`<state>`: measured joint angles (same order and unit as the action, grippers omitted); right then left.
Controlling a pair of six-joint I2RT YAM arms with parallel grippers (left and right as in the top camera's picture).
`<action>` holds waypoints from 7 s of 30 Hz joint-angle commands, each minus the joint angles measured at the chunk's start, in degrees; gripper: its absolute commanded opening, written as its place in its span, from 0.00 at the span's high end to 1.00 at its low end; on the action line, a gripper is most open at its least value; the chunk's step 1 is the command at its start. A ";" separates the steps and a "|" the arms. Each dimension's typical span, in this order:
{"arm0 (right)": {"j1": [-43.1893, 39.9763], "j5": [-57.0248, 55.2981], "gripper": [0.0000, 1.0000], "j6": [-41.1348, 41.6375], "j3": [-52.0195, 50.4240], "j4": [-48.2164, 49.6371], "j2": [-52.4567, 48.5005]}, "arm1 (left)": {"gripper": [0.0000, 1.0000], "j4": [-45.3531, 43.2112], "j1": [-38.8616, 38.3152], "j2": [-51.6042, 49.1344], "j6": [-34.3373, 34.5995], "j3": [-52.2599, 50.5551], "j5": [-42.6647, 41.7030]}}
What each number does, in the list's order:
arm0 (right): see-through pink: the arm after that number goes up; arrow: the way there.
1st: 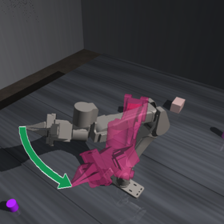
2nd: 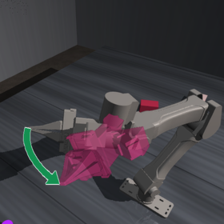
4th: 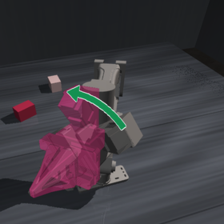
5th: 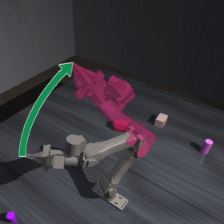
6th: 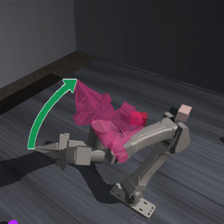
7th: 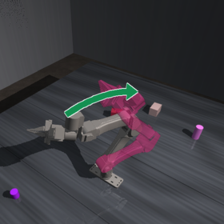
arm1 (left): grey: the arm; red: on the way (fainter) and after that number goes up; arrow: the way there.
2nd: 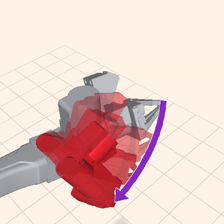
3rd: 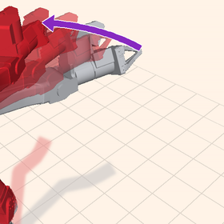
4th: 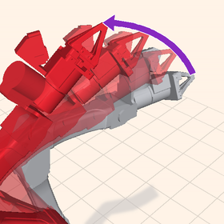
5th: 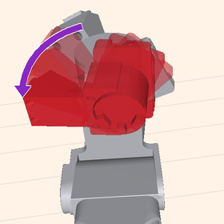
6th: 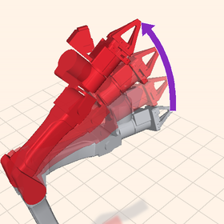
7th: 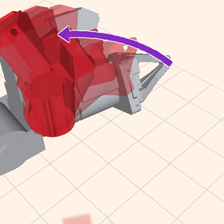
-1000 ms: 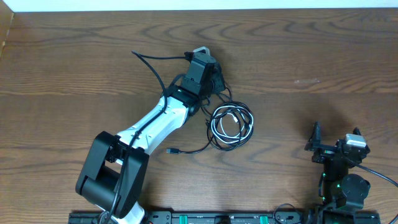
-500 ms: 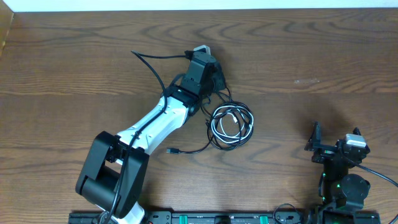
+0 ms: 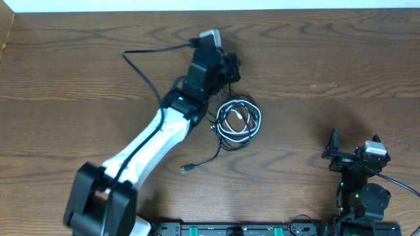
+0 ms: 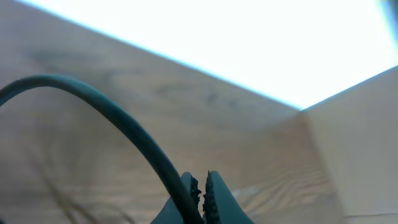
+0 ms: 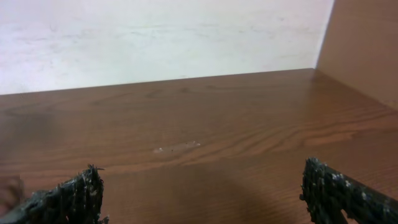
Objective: Untangle cables
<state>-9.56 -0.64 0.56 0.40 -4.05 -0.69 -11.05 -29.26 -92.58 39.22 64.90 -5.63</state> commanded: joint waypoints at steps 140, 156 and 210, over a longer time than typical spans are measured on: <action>41.79 25.79 0.15 52.63 30.34 32.48 -72.22 | 0.92 -4.72 -12.35 18.62 17.70 1.73 3.30; 41.92 22.62 0.28 53.90 30.34 36.68 -75.71 | 0.92 -5.16 -13.25 16.96 22.40 1.73 3.80; 41.07 42.23 0.99 53.40 30.34 47.15 -76.56 | 0.92 12.31 -11.72 16.96 11.37 1.73 48.85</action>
<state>31.99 39.20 54.87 29.85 42.74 -76.90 -0.47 -42.39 -75.48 52.18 64.95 36.01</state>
